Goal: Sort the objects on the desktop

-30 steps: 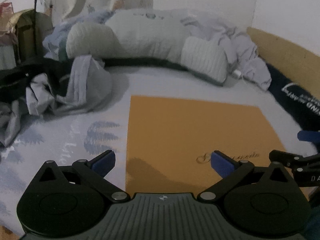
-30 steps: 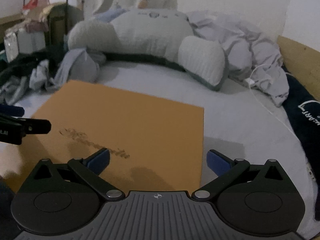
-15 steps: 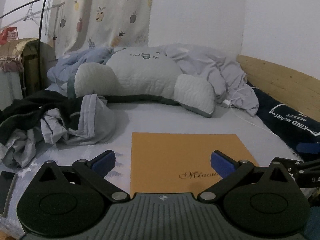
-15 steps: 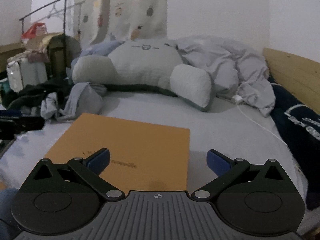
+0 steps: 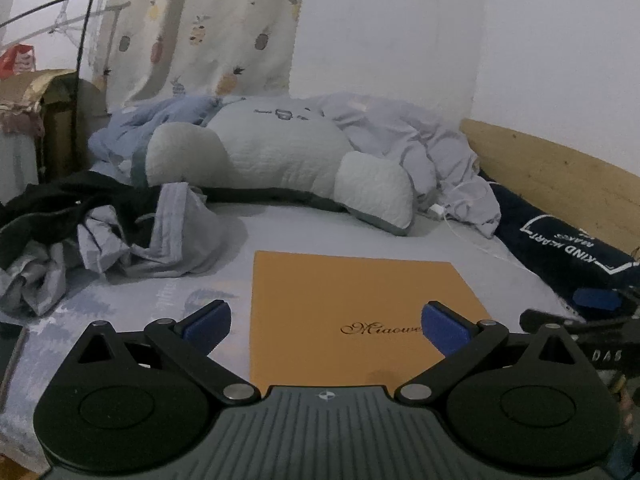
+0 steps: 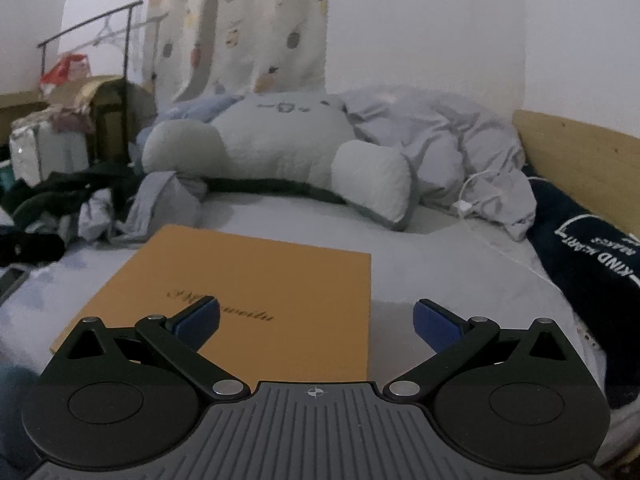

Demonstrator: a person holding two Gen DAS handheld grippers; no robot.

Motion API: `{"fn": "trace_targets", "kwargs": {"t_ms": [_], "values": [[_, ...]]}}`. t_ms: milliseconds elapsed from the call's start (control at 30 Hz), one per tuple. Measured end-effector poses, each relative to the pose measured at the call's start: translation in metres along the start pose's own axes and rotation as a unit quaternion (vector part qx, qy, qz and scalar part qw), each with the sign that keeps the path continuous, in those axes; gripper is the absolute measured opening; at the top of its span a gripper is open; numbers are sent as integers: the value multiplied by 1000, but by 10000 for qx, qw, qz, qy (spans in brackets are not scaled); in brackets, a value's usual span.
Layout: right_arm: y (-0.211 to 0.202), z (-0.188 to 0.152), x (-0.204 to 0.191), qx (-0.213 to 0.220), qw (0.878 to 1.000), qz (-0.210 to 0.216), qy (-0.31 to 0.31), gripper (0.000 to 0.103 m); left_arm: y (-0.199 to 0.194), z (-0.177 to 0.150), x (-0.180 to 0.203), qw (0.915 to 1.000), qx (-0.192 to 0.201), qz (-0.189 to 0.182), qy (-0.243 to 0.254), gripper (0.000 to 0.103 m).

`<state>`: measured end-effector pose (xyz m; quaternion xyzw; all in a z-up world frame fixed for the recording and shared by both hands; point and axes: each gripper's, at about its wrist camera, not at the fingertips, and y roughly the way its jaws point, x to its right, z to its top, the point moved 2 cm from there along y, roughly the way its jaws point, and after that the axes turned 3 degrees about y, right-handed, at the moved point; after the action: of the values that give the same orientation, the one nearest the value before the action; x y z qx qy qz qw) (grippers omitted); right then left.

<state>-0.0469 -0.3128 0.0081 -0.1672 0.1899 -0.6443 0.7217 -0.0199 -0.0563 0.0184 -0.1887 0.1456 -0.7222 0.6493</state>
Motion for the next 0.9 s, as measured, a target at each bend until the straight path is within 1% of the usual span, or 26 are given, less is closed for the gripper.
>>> {"fn": "trace_targets", "kwargs": {"t_ms": [67, 100, 133, 233, 467, 667, 767, 900], "values": [[3, 0, 3, -13, 10000, -2, 41, 103, 7, -1, -2, 9999, -101, 72, -75, 103], [5, 0, 3, -23, 10000, -4, 31, 103, 7, -3, -1, 9998, -117, 170, -71, 103], [3, -5, -12, -26, 10000, -16, -30, 103, 8, -4, 0, 9995, -118, 281, -14, 103], [6, -8, -21, -18, 9997, -41, -239, 103, 12, -5, 3, 9989, -122, 419, 149, 103], [12, -11, -29, -60, 9993, 14, -358, 103, 13, -9, 4, 9991, -188, 322, 195, 103], [14, -11, -29, -117, 9996, 45, -261, 103, 12, -12, 5, 9993, -202, 251, 180, 103], [14, -11, -30, -128, 9995, 45, -278, 103, 10, -13, 7, 9996, -148, 141, 212, 103], [13, -12, -32, -143, 9994, 45, -300, 103, 8, -14, 13, 9993, -122, 125, 335, 103]]}}
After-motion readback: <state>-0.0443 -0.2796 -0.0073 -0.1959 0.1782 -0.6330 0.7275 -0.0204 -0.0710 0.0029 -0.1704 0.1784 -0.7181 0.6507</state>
